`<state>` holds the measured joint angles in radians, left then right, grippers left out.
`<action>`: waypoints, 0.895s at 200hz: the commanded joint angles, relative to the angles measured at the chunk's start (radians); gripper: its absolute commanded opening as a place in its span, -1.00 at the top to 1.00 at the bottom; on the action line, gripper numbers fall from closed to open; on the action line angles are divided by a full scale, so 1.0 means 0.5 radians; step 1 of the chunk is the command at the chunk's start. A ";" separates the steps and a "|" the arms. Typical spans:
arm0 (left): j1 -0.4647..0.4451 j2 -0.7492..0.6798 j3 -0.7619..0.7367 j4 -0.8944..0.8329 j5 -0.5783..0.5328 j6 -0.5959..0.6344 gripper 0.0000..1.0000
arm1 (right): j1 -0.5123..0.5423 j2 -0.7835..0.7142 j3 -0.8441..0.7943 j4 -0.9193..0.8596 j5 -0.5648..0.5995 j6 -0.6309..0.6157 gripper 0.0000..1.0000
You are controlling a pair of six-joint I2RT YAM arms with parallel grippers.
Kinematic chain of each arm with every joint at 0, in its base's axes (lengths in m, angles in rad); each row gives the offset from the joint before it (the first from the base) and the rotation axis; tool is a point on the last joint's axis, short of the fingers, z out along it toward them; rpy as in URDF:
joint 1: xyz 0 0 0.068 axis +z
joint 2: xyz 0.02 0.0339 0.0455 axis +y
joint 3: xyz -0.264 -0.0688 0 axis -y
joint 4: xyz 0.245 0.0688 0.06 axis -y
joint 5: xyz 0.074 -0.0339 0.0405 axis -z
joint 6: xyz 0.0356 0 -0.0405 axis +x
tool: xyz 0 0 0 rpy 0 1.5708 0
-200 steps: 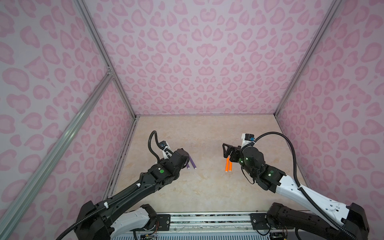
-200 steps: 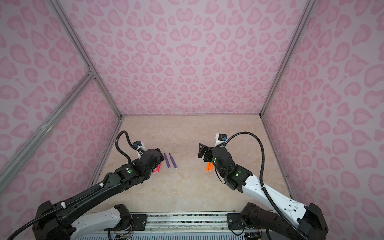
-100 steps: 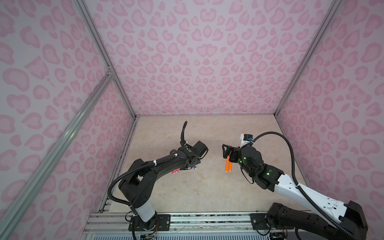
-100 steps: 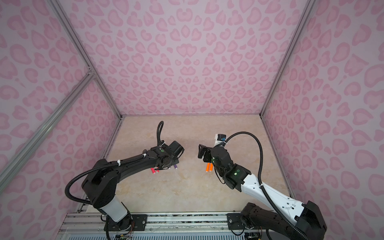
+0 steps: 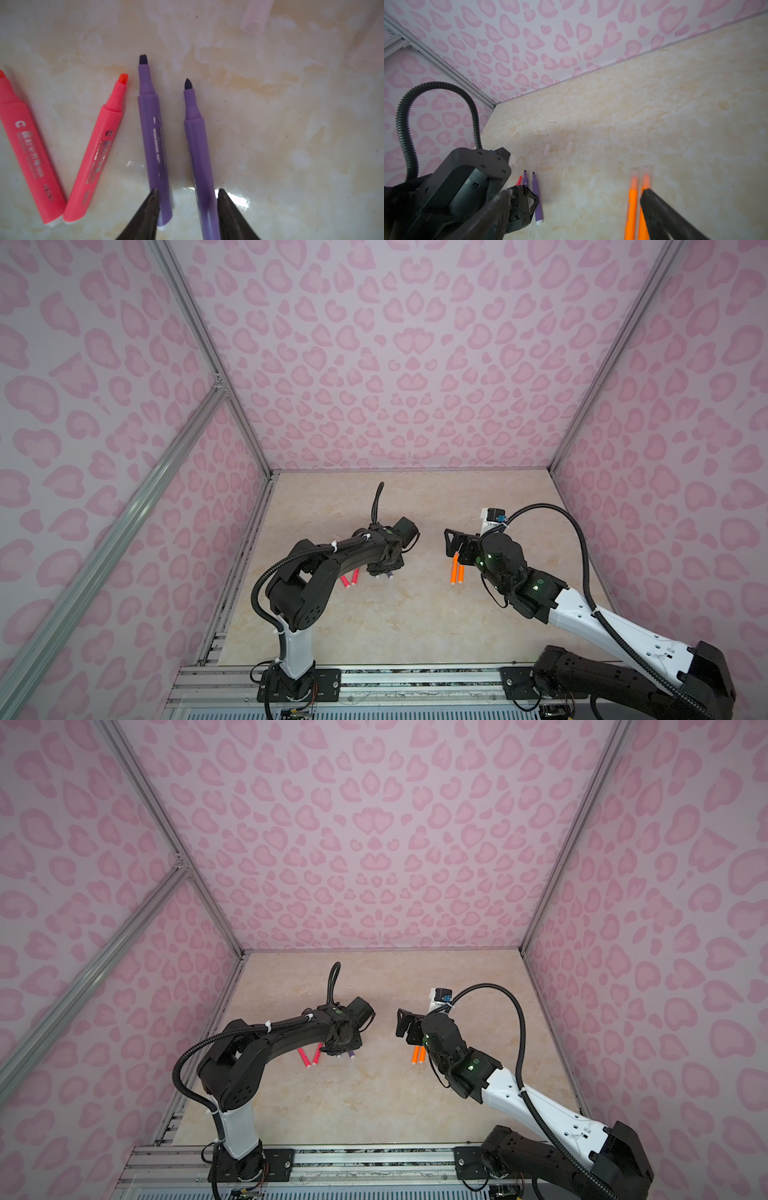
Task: Insert the pens into the pen caps
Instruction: 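Move the left gripper over the purple markers and grasp the thinner one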
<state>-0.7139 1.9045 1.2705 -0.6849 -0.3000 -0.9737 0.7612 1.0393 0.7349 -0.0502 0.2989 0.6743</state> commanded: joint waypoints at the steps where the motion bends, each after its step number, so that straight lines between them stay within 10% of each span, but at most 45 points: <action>1: 0.010 0.056 0.051 -0.047 0.019 0.033 0.11 | 0.002 -0.016 -0.002 0.004 0.031 0.009 -0.97; 179: 0.053 0.185 0.108 -0.075 0.040 0.051 0.45 | 0.003 -0.027 -0.020 0.034 0.021 0.010 -0.97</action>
<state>-0.6884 1.9781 1.3190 -0.6857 -0.2810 -0.9409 0.7612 1.0183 0.7235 -0.0498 0.2989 0.6785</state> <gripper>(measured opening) 0.283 0.986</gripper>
